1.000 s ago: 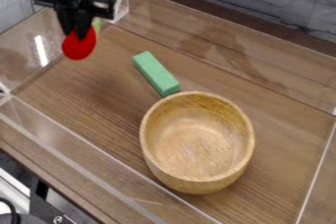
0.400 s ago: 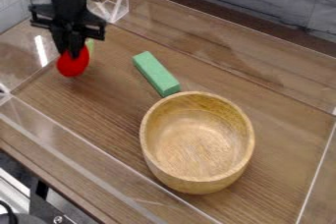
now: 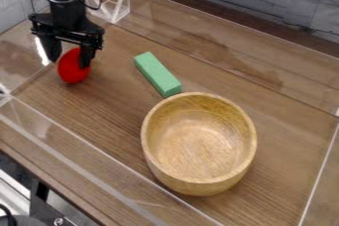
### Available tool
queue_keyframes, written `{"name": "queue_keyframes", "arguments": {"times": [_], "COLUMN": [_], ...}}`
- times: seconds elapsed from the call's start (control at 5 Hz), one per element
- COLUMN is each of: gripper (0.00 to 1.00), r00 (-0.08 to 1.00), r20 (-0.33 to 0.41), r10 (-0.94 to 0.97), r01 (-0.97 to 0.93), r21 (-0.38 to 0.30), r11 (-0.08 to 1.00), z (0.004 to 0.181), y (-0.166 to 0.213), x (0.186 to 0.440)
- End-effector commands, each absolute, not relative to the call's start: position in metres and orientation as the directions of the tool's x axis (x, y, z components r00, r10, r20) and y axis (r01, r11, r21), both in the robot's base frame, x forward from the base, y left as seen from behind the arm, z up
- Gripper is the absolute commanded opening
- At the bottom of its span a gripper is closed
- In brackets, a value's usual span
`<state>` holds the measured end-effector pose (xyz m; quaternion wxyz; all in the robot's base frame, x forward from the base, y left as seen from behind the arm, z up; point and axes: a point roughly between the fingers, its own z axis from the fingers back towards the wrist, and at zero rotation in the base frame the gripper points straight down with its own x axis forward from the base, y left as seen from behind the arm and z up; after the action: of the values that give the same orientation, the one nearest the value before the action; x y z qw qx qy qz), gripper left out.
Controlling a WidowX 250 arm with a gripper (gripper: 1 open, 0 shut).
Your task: Move the red fruit to the left side of the table
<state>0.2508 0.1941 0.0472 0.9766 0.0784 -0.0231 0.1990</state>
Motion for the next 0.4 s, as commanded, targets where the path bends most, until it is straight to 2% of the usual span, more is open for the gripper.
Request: {"name": "queue_keyframes", "arguments": {"times": [0.0,0.2], "gripper": [1.00,1.00], "r00": [0.918,0.919], "r20": [0.116,0.111], "r10": [0.380,0.378], "r01": [-0.394,-0.391], "r21": [0.149,0.133], "r11": [0.907,0.911], "z": [0.0541,0.0495], "y": [0.2058,0.2088], "x": [0.2575,0.2592]}}
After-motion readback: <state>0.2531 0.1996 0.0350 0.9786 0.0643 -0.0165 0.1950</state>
